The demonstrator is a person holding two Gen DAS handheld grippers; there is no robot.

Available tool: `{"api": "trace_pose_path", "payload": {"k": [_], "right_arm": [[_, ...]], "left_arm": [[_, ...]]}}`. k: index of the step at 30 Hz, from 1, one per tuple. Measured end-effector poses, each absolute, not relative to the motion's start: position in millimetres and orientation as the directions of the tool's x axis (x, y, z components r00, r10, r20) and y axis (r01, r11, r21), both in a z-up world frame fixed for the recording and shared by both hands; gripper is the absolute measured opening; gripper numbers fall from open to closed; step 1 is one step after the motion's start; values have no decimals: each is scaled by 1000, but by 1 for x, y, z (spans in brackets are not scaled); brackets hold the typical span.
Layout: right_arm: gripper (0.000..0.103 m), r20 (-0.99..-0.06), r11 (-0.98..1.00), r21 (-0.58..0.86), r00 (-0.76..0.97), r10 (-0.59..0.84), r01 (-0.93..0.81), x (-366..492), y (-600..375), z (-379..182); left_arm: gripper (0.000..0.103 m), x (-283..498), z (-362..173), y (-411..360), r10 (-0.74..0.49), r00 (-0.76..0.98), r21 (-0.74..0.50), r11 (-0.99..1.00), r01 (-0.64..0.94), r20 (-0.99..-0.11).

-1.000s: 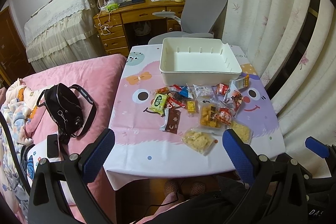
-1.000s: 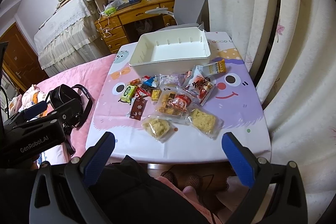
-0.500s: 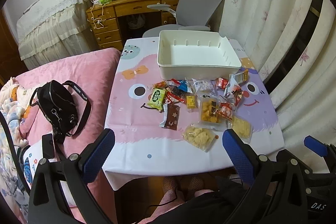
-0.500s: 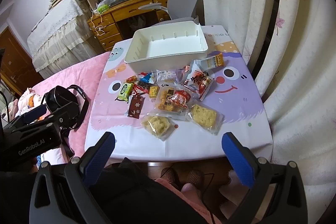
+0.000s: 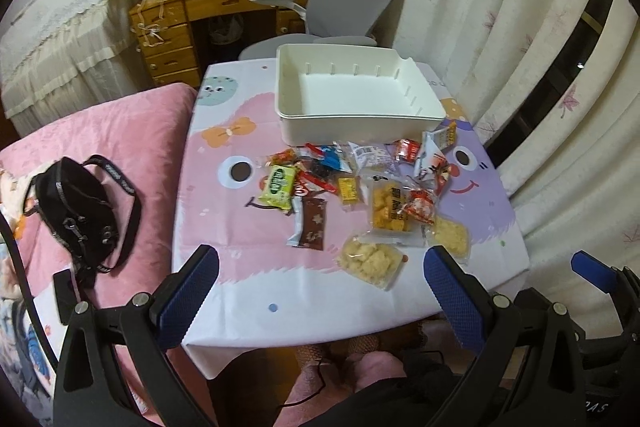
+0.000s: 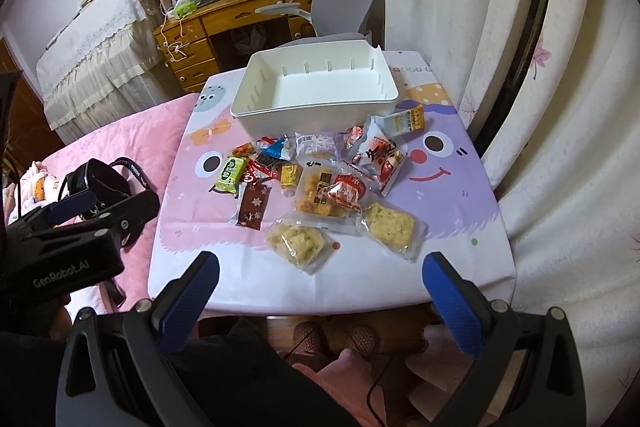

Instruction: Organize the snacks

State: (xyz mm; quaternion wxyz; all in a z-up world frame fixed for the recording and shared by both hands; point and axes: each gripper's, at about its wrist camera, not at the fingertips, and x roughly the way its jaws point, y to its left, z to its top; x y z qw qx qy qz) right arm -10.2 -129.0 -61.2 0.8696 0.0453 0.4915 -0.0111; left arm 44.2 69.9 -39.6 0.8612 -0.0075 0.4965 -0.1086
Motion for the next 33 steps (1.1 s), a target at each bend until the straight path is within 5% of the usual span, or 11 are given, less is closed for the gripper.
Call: {"api": "trace_pose_path", "payload": {"k": [6, 18, 33], "right_arm": [[102, -851, 993, 55, 525, -8, 104, -5, -134, -67], [102, -897, 958, 150, 441, 27, 246, 8, -203, -109], [102, -955, 950, 264, 181, 234, 167, 71, -274, -203]], "left_arm": [[102, 60, -53, 63, -261, 461, -170, 958, 229, -848], [102, 92, -103, 19, -169, 352, -95, 972, 217, -921], [102, 118, -212, -14, -68, 96, -76, 994, -73, -993]]}}
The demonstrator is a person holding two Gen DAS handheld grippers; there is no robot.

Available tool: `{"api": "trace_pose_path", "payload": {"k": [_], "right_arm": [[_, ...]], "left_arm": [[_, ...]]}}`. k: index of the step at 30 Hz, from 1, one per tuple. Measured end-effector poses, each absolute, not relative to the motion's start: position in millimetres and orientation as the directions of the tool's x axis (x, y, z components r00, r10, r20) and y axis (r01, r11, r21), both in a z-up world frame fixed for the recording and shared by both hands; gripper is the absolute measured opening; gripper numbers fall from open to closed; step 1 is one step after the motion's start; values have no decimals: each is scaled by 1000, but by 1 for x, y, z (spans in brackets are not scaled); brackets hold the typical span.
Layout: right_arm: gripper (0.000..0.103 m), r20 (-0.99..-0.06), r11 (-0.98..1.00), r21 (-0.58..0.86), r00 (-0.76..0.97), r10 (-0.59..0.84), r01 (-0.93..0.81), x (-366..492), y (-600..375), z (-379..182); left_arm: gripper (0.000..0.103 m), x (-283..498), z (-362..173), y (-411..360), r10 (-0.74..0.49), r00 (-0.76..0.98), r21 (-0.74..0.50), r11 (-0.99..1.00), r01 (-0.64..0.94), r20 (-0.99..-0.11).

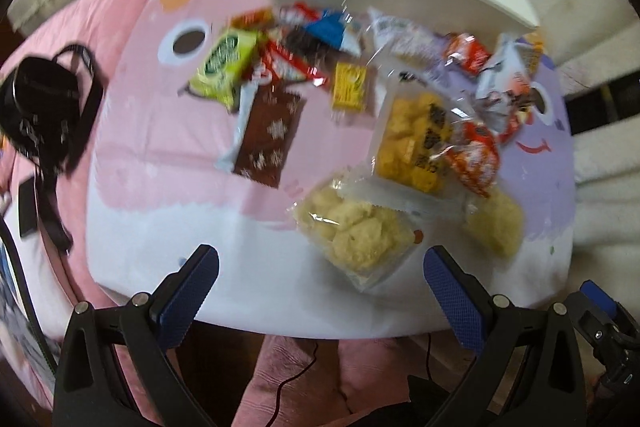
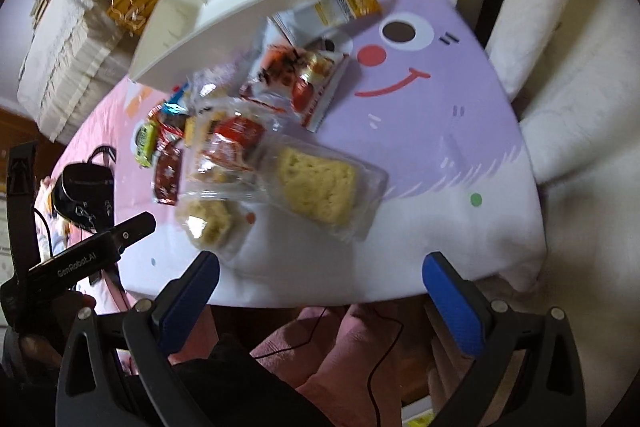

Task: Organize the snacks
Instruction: 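Reach the left tool to a clear bag of yellow crackers while the right tool grasps another cracker bag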

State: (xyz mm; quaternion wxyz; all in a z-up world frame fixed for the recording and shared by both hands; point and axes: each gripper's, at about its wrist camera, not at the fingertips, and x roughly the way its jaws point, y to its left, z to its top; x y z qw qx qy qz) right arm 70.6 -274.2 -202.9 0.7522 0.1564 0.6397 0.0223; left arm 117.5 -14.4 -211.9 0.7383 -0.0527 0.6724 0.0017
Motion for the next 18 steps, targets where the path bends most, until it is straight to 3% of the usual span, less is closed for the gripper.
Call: {"api": "trace_pose_path", "payload": {"k": [11, 18], "right_arm": [[102, -958, 958, 287, 2, 287, 9, 115, -275, -258], [102, -971, 969, 235, -52, 231, -80, 133, -258, -276]], "left_arm": [[101, 123, -274, -14, -82, 4, -80, 959, -271, -997], [94, 127, -301, -8, -102, 4, -97, 931, -352, -995]]}}
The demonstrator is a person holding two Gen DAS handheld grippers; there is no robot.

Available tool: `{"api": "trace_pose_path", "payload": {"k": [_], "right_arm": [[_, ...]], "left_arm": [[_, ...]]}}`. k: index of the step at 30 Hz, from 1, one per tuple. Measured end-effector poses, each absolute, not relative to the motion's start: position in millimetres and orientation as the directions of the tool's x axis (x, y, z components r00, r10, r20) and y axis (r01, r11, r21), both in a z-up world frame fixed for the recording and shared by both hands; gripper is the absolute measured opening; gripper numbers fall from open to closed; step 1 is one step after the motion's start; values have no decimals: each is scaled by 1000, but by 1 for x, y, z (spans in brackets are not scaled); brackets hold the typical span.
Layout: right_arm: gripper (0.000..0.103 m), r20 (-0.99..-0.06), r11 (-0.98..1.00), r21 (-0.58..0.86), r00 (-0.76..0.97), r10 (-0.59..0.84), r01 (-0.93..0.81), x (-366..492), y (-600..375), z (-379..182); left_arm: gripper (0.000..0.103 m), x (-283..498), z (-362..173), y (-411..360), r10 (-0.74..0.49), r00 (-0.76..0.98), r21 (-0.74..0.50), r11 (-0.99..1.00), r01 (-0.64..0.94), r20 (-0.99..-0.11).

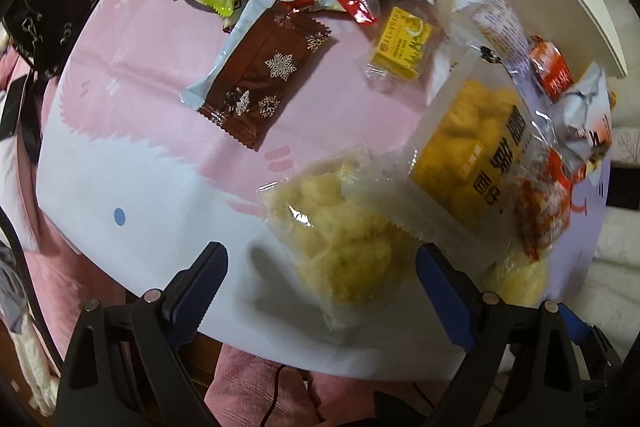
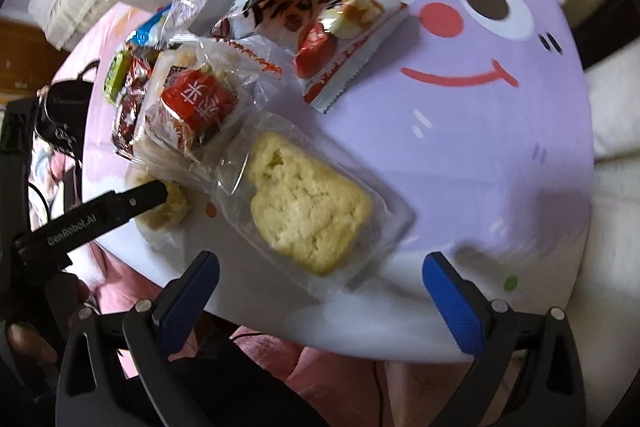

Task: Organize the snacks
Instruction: 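Reach the left tool to a clear bag of yellow crackers while the right tool grasps another cracker bag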

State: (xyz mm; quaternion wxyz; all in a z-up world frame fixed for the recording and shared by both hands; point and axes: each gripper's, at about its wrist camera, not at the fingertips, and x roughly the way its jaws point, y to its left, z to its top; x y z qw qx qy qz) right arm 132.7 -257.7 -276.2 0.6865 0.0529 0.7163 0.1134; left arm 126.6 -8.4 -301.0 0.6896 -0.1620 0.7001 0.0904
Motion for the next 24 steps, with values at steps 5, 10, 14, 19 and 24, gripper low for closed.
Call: {"api": "trace_pose_path", "payload": {"k": [5, 10, 14, 19, 24], "right_arm": [[102, -981, 968, 196, -47, 190, -154, 144, -244, -281], [101, -982, 964, 190, -54, 183, -185, 157, -236, -288], [90, -980, 962, 199, -70, 188, -190, 163, -236, -294], [74, -973, 952, 224, -96, 208, -209, 160, -231, -300], [68, -974, 951, 223, -99, 206, -215, 163, -222, -301]], "left_arm": [[81, 128, -311, -1, -136, 6, -128, 912, -389, -991], [66, 132, -324, 2, -173, 15, -163, 895, -414, -985], [58, 134, -335, 8, -197, 22, -187, 882, -433, -980], [47, 141, -341, 9, -193, 15, -180, 880, -440, -981], [41, 143, -338, 13, -196, 12, -180, 876, -448, -981]]}}
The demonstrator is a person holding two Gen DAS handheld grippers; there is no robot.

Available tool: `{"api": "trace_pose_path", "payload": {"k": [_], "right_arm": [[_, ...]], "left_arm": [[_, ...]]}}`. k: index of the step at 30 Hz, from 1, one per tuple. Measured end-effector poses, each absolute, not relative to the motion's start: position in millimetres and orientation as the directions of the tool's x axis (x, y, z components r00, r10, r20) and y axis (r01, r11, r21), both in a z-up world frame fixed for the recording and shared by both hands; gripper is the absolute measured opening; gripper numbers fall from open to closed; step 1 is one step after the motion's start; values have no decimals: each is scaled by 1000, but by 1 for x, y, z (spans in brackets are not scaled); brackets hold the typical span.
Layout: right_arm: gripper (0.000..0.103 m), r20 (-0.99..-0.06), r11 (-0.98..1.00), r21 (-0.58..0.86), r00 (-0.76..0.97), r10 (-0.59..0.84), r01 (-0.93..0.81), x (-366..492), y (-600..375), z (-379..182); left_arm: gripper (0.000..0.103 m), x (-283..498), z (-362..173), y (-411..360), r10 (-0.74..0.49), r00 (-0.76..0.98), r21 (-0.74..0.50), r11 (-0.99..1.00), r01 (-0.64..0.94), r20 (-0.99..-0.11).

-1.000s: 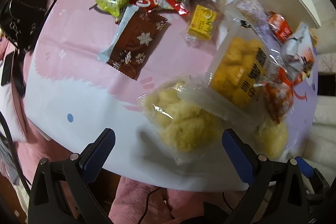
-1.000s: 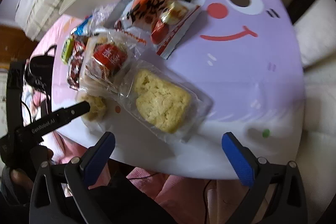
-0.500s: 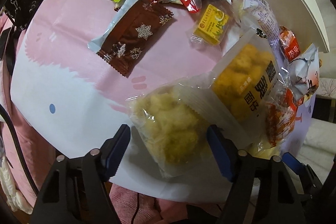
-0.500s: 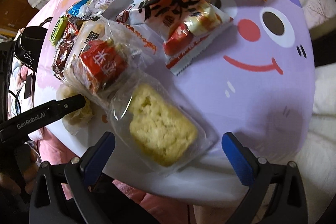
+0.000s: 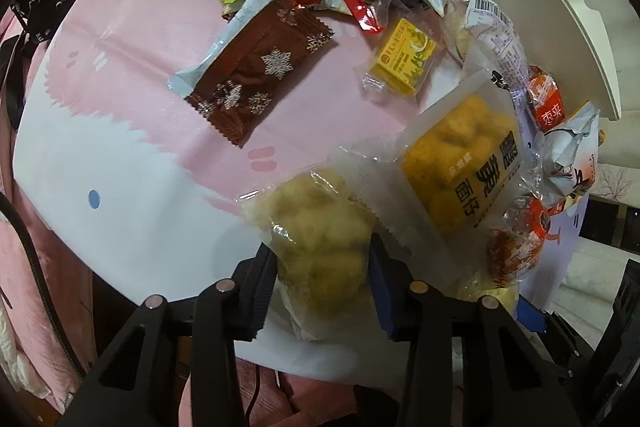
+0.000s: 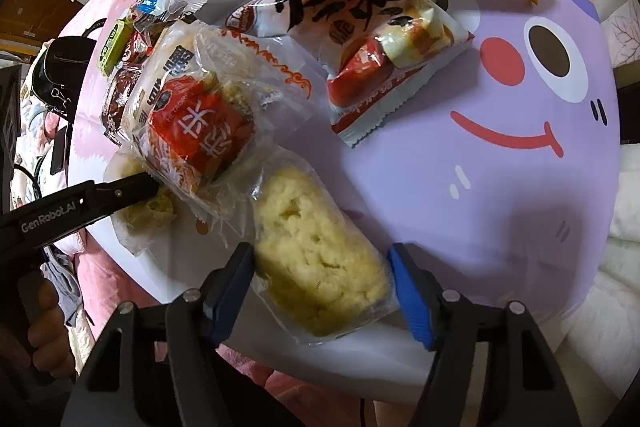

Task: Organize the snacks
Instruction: 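Reach the left tool to a clear bag of yellow crackers while the right tool grasps another cracker bag, then carry both cracker bags over the white tray and open both tools to drop them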

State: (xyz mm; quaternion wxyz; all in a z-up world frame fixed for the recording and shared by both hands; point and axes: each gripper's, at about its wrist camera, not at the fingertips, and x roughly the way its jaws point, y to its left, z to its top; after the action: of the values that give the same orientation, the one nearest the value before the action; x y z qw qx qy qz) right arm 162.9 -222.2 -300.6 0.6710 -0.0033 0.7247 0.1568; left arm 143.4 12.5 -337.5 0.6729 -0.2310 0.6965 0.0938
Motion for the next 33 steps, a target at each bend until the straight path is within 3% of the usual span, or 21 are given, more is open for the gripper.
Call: {"api": "trace_pose_path", "payload": {"k": [11, 18, 27, 33], "right_arm": [[61, -951, 964, 260, -184, 247, -53, 157, -251, -303], [39, -946, 962, 273, -183, 267, -8, 152, -262, -289], [25, -947, 958, 287, -149, 284, 0, 154, -266, -270], [24, -952, 957, 288, -106, 289, 26, 157, -273, -255]], "left_arm": [[40, 125, -318, 46, -164, 3, -144, 855, -498, -986], [40, 122, -281, 63, -158, 41, -158, 859, -486, -987], [40, 120, -221, 74, -147, 82, -169, 889, -425, -986], [40, 129, -197, 67, -176, 93, -197, 919, -342, -980]]}}
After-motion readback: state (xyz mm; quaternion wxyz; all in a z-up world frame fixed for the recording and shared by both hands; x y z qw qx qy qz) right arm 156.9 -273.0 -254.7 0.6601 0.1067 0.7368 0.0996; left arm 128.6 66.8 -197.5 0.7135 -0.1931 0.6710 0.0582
